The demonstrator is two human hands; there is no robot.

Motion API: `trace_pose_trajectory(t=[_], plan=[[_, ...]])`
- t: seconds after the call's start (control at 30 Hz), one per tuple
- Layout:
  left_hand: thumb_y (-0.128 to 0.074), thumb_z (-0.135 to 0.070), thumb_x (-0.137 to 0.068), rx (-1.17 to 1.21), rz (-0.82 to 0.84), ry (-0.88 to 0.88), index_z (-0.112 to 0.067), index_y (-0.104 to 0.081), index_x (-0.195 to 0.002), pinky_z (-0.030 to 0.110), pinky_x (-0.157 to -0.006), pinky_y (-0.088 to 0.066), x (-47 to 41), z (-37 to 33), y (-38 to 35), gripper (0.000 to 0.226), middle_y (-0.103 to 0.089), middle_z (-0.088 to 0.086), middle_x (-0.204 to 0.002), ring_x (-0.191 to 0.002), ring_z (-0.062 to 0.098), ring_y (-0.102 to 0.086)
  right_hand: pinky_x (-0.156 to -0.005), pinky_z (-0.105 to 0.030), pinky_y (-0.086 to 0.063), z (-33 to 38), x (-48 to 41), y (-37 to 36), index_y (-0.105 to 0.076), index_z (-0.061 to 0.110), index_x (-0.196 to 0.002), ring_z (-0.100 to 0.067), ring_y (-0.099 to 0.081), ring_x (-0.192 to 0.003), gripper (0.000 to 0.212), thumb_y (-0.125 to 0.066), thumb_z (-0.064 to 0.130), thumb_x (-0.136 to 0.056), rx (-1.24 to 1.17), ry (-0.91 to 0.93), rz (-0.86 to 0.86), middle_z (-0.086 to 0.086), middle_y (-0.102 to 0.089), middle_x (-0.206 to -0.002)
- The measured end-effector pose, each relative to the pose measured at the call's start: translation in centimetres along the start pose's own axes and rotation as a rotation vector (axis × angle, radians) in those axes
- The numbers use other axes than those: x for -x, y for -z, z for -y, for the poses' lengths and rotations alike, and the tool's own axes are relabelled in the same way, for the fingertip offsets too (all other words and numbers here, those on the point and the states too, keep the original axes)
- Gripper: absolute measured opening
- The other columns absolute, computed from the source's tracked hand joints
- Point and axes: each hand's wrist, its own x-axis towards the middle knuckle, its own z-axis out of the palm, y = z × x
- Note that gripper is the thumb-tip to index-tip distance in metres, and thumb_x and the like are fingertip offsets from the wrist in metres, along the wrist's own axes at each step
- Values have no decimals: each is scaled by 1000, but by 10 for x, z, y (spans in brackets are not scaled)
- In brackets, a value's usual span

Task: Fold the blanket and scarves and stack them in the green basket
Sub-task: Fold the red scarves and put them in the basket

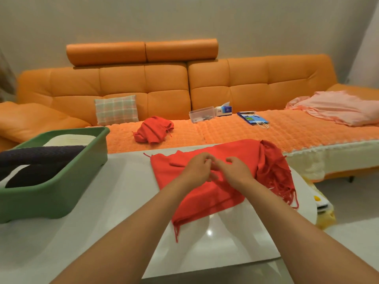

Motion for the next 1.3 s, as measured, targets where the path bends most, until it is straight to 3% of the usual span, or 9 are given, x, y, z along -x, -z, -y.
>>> trace_pose_trajectory(t=[0.17,0.33,0.47,0.57,0.67,0.77,0.97,1.13,1.3], plan=[[-50,-7,-90,-477,-238,-269,-20,-62,-103,28,-86,-46,34,49,23,22,-69,-2,-106,-96,15,-61,-100,-36,-42,-19,-3,-5,-58,3,-129,-35,-55,-124,43,-63,18,-88,303,71,-111,-19,-60,-132],[-41,-62,-93,-953,61,-118,-29,-28,-153,37,-120,-18,60,83,38,70,-25,0,-161,-148,22,-20,-96,-39,-47,-19,-1,6,-62,7,-122,-36,-58,-119,37,-54,12,-87,349,-26,-184,-18,-63,-127],[-24,-93,-69,-1040,220,-52,-46,-5,-154,43,-123,-1,76,79,49,100,3,-5,-165,-152,22,4,-86,-39,-50,-20,7,1,-66,5,-106,-38,-62,-110,29,-52,14,-83,435,-29,-113,-20,-67,-114],[-35,-92,-67,-1093,199,-167,-44,-22,-153,41,-122,-11,84,73,55,99,-11,-7,-165,-151,19,-12,-76,-36,-47,-6,7,4,-68,8,-84,-39,-65,-97,22,-50,17,-76,208,-6,-122,-18,-66,-88],[-58,-56,-81,-985,28,-432,-37,-63,-129,28,-105,-42,86,71,56,52,-50,-13,-145,-130,8,-49,-94,-38,-51,1,6,15,-74,11,-111,-34,-63,-111,32,-54,8,-85,-3,-31,-210,-13,-71,-115],[-59,-29,-78,-871,-99,-626,-26,-78,-86,22,-75,-56,89,69,52,22,-72,-15,-111,-94,5,-67,-102,-36,-44,-10,6,21,-65,11,-126,-32,-56,-124,39,-53,11,-89,146,-44,-188,-12,-63,-133],[-50,-23,-86,-749,-159,-519,-19,-64,-83,31,-64,-48,82,68,45,15,-65,-6,-81,-73,16,-58,-91,-39,-45,-32,13,7,-53,19,-130,-33,-52,-118,42,-51,20,-87,933,157,-192,-12,-54,-127],[-51,-37,-98,-828,-31,-226,-17,-41,-144,33,-115,-26,54,68,32,52,-41,7,-149,-138,24,-35,-94,-41,-39,-33,9,-7,-55,30,-136,-32,-46,-123,56,-58,18,-80,906,578,-67,-9,-48,-138],[-28,-76,-90,-1076,204,-59,-38,-10,-156,40,-123,-4,61,91,53,79,-2,-4,-166,-152,19,1,-104,-39,-34,-23,13,-22,-51,42,-135,-24,-38,-133,56,-54,21,-82,848,425,180,1,-40,-145]])
